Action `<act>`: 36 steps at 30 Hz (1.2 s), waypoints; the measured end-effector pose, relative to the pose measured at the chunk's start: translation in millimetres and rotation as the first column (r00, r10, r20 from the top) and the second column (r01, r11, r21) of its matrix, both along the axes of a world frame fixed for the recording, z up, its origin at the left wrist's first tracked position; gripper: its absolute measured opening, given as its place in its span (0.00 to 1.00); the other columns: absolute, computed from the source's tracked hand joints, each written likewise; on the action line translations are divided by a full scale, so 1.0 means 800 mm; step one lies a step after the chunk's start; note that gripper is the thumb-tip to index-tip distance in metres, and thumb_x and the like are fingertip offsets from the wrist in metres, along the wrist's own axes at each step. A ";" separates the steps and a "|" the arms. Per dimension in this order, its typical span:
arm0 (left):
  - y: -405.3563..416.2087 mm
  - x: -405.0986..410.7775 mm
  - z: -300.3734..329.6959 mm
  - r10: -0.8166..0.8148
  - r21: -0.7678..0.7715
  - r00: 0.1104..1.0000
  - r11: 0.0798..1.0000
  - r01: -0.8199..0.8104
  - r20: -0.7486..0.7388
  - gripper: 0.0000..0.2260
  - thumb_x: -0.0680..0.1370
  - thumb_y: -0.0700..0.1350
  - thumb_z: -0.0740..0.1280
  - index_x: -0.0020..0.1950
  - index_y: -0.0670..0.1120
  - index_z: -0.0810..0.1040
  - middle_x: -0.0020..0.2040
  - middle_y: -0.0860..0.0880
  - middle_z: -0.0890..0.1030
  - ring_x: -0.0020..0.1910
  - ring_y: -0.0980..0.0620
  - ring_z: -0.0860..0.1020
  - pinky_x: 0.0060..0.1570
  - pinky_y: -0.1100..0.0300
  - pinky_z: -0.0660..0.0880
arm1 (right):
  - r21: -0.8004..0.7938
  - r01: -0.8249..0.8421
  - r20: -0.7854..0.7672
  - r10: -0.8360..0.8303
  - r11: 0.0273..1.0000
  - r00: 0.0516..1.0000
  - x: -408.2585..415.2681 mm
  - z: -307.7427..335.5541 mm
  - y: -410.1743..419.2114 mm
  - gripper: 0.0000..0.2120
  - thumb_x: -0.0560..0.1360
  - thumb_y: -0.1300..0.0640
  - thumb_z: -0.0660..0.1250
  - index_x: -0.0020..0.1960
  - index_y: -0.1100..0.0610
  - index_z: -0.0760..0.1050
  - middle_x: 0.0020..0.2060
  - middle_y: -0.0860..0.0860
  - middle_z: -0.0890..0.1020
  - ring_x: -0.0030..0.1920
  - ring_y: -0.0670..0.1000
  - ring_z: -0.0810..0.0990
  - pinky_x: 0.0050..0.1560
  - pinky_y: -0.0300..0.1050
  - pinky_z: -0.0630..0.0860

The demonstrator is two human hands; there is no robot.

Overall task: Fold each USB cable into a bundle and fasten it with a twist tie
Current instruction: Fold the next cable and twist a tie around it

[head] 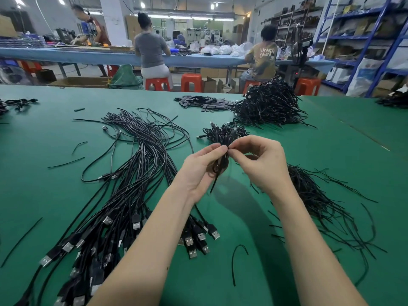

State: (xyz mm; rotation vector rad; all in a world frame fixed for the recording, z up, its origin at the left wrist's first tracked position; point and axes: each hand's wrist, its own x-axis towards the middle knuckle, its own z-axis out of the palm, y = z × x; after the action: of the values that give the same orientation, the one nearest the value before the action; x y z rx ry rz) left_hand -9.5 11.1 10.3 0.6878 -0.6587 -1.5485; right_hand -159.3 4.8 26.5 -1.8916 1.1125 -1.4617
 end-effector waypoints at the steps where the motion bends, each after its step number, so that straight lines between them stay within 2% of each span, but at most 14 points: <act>1: 0.001 -0.001 0.000 0.030 -0.074 0.999 0.997 -0.027 0.031 0.10 0.71 0.36 0.73 0.51 0.42 0.79 0.38 0.47 0.83 0.34 0.55 0.80 0.34 0.65 0.78 | 0.075 -0.053 0.118 0.044 0.996 0.992 0.000 0.001 0.000 0.10 0.72 0.67 0.76 0.41 0.53 0.84 0.34 0.46 0.86 0.36 0.44 0.83 0.41 0.36 0.79; 5: 0.002 -0.001 -0.006 0.173 -0.323 0.948 0.943 -0.080 0.268 0.12 0.70 0.38 0.76 0.51 0.45 0.81 0.45 0.48 0.85 0.43 0.55 0.82 0.44 0.66 0.77 | 0.416 -0.463 0.654 0.096 0.783 0.750 -0.005 0.000 -0.001 0.08 0.65 0.69 0.75 0.43 0.61 0.82 0.33 0.53 0.84 0.32 0.48 0.81 0.39 0.37 0.81; 7: 0.003 0.008 -0.010 0.156 -0.335 0.896 0.942 -0.009 0.416 0.10 0.71 0.38 0.76 0.51 0.47 0.82 0.48 0.47 0.86 0.44 0.56 0.82 0.44 0.68 0.76 | 0.500 -0.530 0.693 0.051 0.685 0.719 -0.008 -0.005 -0.002 0.11 0.61 0.67 0.75 0.44 0.62 0.81 0.33 0.54 0.83 0.30 0.48 0.81 0.36 0.37 0.81; 10: 0.007 0.022 -0.014 0.055 -0.274 0.860 0.956 0.101 0.508 0.10 0.71 0.44 0.76 0.51 0.49 0.82 0.50 0.45 0.86 0.43 0.55 0.82 0.43 0.68 0.75 | 0.547 -0.452 0.566 0.087 0.705 0.820 -0.011 -0.007 -0.008 0.07 0.65 0.70 0.75 0.37 0.59 0.84 0.33 0.55 0.83 0.30 0.49 0.82 0.35 0.38 0.81; 12: 0.008 0.026 -0.012 0.115 -0.361 0.843 0.928 0.098 0.525 0.09 0.71 0.43 0.77 0.50 0.49 0.83 0.48 0.48 0.86 0.45 0.55 0.82 0.47 0.66 0.76 | 0.592 -0.443 0.535 0.083 0.673 0.841 -0.013 -0.003 -0.010 0.06 0.64 0.70 0.75 0.35 0.59 0.86 0.33 0.55 0.83 0.30 0.48 0.82 0.34 0.37 0.80; 16: 0.007 0.019 -0.008 0.235 -0.490 0.777 0.865 0.106 0.584 0.08 0.73 0.37 0.76 0.48 0.48 0.84 0.46 0.49 0.86 0.46 0.53 0.83 0.50 0.61 0.79 | 0.617 -0.659 0.761 -0.111 0.431 0.639 -0.011 -0.007 -0.002 0.03 0.62 0.69 0.72 0.35 0.64 0.83 0.33 0.55 0.82 0.28 0.47 0.81 0.29 0.35 0.79; 17: 0.007 0.017 -0.009 0.253 -0.478 0.770 0.875 0.075 0.586 0.08 0.73 0.38 0.77 0.48 0.48 0.84 0.46 0.48 0.86 0.46 0.53 0.83 0.49 0.62 0.79 | 0.612 -0.651 0.762 -0.113 0.450 0.638 -0.010 -0.009 0.000 0.03 0.64 0.69 0.73 0.37 0.64 0.83 0.34 0.55 0.83 0.28 0.46 0.81 0.29 0.35 0.79; 19: 0.006 0.012 -0.012 0.255 -0.379 0.790 0.925 -0.031 0.558 0.07 0.72 0.41 0.77 0.48 0.49 0.84 0.45 0.49 0.87 0.45 0.56 0.83 0.45 0.67 0.76 | 0.618 -0.475 0.599 0.015 0.626 0.800 -0.011 -0.009 0.000 0.06 0.71 0.68 0.73 0.46 0.60 0.84 0.39 0.53 0.85 0.31 0.47 0.82 0.33 0.36 0.80; 22: 0.003 0.011 -0.010 0.163 -0.174 0.869 0.981 -0.090 0.468 0.05 0.72 0.46 0.77 0.46 0.52 0.84 0.42 0.53 0.86 0.42 0.59 0.82 0.45 0.65 0.73 | 0.293 -0.099 0.031 0.094 0.951 0.995 -0.015 0.000 -0.002 0.13 0.76 0.67 0.70 0.54 0.50 0.82 0.51 0.45 0.85 0.41 0.49 0.86 0.41 0.41 0.82; 24: 0.002 0.012 -0.008 0.126 -0.130 0.898 0.988 -0.078 0.421 0.05 0.72 0.47 0.77 0.46 0.52 0.84 0.42 0.53 0.85 0.42 0.57 0.81 0.48 0.60 0.73 | 0.039 -0.008 -0.217 0.016 0.999 0.976 -0.017 0.002 -0.002 0.11 0.74 0.61 0.74 0.52 0.46 0.82 0.50 0.39 0.84 0.43 0.45 0.85 0.43 0.41 0.81; 28: 0.005 0.012 -0.008 0.103 -0.131 0.916 0.990 -0.056 0.387 0.05 0.73 0.46 0.76 0.48 0.50 0.84 0.42 0.52 0.85 0.43 0.57 0.81 0.51 0.59 0.73 | -0.095 0.030 -0.286 -0.056 0.995 0.957 -0.014 0.001 -0.001 0.03 0.73 0.51 0.77 0.46 0.44 0.85 0.42 0.37 0.85 0.38 0.42 0.83 0.39 0.35 0.76; 31: 0.007 0.009 -0.009 0.141 -0.172 0.909 0.982 -0.078 0.392 0.07 0.68 0.48 0.78 0.46 0.52 0.85 0.44 0.52 0.85 0.44 0.58 0.81 0.50 0.61 0.73 | 0.186 0.023 -0.064 -0.011 0.982 0.998 -0.011 0.001 -0.005 0.05 0.74 0.53 0.76 0.40 0.50 0.85 0.35 0.44 0.86 0.31 0.44 0.80 0.34 0.35 0.75; 34: 0.006 0.004 -0.009 0.209 -0.259 0.893 0.960 -0.109 0.398 0.06 0.68 0.46 0.78 0.43 0.52 0.86 0.41 0.54 0.85 0.41 0.61 0.81 0.41 0.70 0.73 | 0.637 -0.355 0.470 0.020 0.684 0.882 0.000 0.005 0.000 0.07 0.74 0.59 0.73 0.37 0.56 0.81 0.32 0.49 0.81 0.25 0.43 0.73 0.26 0.32 0.70; 36: 0.005 0.003 -0.010 0.214 -0.255 0.888 0.960 -0.114 0.407 0.04 0.71 0.44 0.77 0.43 0.52 0.86 0.42 0.53 0.85 0.41 0.61 0.81 0.40 0.70 0.73 | 0.676 -0.434 0.538 0.004 0.595 0.843 0.001 0.003 0.001 0.07 0.75 0.59 0.72 0.39 0.56 0.80 0.32 0.47 0.81 0.26 0.42 0.73 0.26 0.31 0.70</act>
State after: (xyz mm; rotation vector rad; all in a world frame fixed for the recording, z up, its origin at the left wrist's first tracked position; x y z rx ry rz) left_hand -7.4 15.4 2.0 0.8994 -1.0614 -1.1455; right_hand -158.3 5.7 28.6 -0.9108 0.9657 -0.9527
